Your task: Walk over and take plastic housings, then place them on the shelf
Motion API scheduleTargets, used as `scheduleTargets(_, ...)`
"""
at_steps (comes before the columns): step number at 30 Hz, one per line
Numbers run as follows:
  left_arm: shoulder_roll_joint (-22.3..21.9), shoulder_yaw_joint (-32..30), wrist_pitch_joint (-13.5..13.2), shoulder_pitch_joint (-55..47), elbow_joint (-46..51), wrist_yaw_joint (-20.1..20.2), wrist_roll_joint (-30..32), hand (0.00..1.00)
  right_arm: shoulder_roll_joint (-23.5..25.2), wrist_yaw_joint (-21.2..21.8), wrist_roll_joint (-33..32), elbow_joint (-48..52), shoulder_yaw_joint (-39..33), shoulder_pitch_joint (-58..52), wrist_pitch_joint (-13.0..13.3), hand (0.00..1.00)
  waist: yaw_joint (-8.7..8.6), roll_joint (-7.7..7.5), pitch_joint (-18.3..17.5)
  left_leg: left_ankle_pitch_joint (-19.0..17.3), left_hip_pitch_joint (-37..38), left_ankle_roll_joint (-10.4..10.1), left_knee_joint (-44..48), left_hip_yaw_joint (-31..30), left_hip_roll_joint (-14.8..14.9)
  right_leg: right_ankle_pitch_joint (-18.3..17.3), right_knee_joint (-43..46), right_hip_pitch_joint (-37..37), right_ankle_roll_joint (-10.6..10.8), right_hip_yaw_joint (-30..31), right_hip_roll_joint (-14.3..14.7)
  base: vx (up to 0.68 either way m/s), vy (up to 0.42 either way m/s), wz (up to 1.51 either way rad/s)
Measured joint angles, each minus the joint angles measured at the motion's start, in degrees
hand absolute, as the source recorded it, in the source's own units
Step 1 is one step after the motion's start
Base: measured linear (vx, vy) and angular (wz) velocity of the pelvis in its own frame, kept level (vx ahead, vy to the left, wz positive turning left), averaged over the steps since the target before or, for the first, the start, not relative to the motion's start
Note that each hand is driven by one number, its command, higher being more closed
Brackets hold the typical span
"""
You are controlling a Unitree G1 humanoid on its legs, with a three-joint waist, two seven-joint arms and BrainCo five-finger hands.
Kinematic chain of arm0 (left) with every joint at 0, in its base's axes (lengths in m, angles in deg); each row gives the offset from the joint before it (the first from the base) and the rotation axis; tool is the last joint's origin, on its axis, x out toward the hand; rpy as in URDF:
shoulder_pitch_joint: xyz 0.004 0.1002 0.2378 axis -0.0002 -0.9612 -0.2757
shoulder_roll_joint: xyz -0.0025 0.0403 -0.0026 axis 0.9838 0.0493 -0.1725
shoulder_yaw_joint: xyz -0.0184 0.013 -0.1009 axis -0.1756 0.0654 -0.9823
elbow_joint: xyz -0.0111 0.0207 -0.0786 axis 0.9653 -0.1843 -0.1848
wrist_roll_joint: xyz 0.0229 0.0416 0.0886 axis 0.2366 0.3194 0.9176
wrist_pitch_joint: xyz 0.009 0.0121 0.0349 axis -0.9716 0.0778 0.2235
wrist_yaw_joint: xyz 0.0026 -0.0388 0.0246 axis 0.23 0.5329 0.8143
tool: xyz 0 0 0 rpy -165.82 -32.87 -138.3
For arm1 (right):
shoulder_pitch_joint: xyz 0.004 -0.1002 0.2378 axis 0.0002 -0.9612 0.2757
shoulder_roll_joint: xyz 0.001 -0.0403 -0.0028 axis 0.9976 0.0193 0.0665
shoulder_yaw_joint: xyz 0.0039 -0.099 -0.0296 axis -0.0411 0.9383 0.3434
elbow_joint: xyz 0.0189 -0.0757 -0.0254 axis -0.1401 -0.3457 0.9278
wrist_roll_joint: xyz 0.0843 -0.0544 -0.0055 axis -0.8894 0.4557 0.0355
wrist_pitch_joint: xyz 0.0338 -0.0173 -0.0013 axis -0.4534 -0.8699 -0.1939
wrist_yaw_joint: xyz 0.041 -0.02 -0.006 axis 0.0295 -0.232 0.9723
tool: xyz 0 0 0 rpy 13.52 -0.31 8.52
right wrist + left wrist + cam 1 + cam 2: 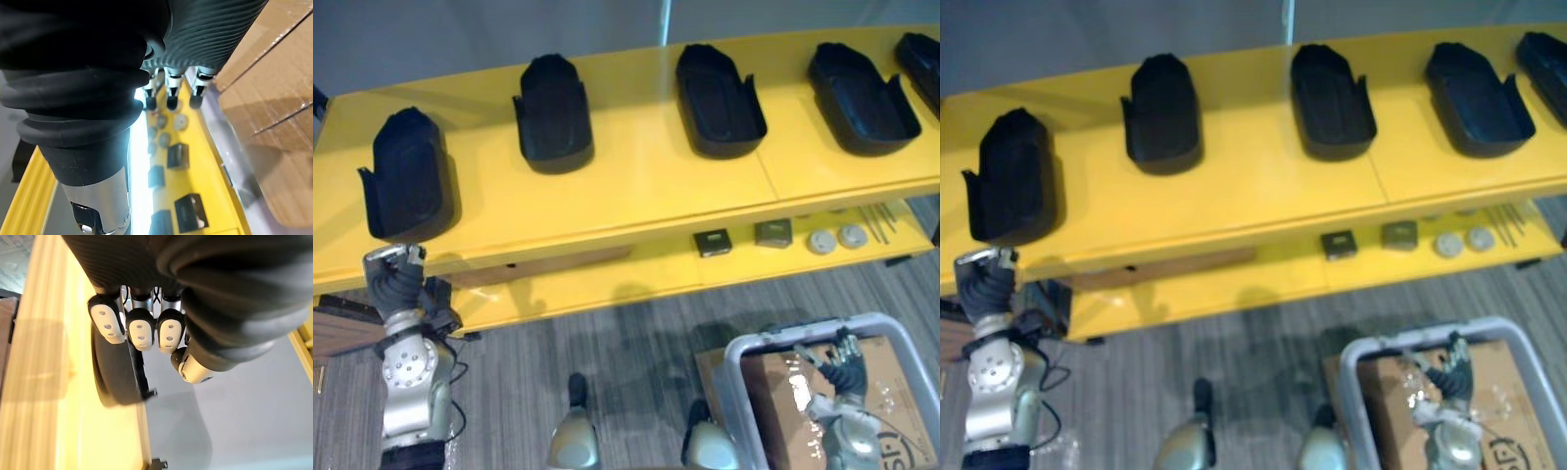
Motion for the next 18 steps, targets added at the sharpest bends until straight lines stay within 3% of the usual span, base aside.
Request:
scheduleTargets(9,0.1,-0.1,-0.1,2.2,-2.0,-0.1,0.0,1.0,-0.1,0.0,0.0,-0.6,-0.1,1.5,-0.2,0.0,0.16,-0.66,0.4,0.1,-0.1,-0.1,0.0,0.0,0.0,-0.2,0.2,-0.1,0.2,0.0,-0.1,0.0,0.0,0.0)
scheduleTargets(18,3.4,-0.2,-0.3,8.2,-8.0,-0.8,-0.2,1.0,-0.1,-0.1,0.0,-0.6,-0.2,2.9,-1.1,0.0,0.02,-1.6,1.3,0.1,-0.7,-0.1,0.0,0.2,-0.2,-1.0,1.7,-1.5,0.3,0.4,-0.3,0.0,0.0,0.0)
